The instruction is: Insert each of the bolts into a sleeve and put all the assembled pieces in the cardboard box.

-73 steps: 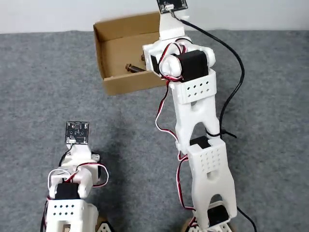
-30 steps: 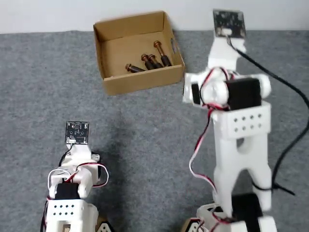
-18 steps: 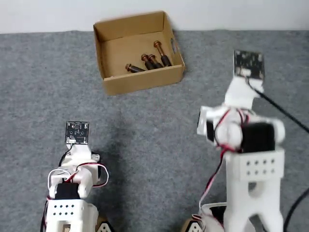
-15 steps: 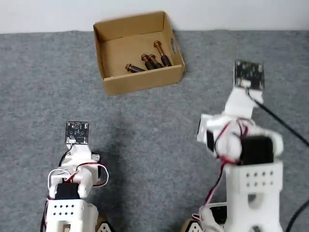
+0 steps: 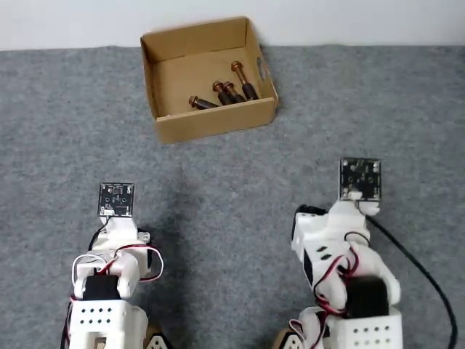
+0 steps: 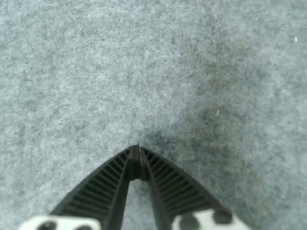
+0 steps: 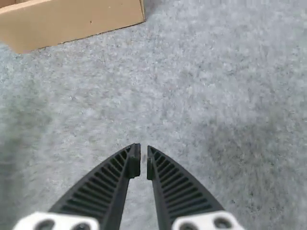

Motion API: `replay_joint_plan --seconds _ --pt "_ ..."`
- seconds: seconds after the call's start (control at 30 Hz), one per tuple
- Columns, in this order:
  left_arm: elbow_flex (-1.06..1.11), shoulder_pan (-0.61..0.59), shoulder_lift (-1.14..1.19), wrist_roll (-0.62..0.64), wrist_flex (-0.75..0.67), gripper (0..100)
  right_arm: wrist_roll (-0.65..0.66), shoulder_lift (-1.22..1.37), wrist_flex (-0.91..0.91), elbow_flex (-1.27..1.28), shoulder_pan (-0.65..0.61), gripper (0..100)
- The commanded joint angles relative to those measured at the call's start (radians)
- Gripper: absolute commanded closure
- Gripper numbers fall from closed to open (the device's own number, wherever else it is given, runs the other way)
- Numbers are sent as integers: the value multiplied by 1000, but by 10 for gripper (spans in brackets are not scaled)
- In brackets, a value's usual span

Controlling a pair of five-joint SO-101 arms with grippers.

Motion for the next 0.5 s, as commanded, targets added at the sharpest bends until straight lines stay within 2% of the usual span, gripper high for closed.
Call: replay_joint_plan --seconds 0.0,0.37,0.47 --pt "-4 -2 0 -3 -25 995 28 -62 -25 44 13 991" --pt "-4 -2 0 -3 -25 995 28 -254 -42 269 41 991" --pt "-4 -2 0 -3 -25 995 69 -357 -41 339 41 991"
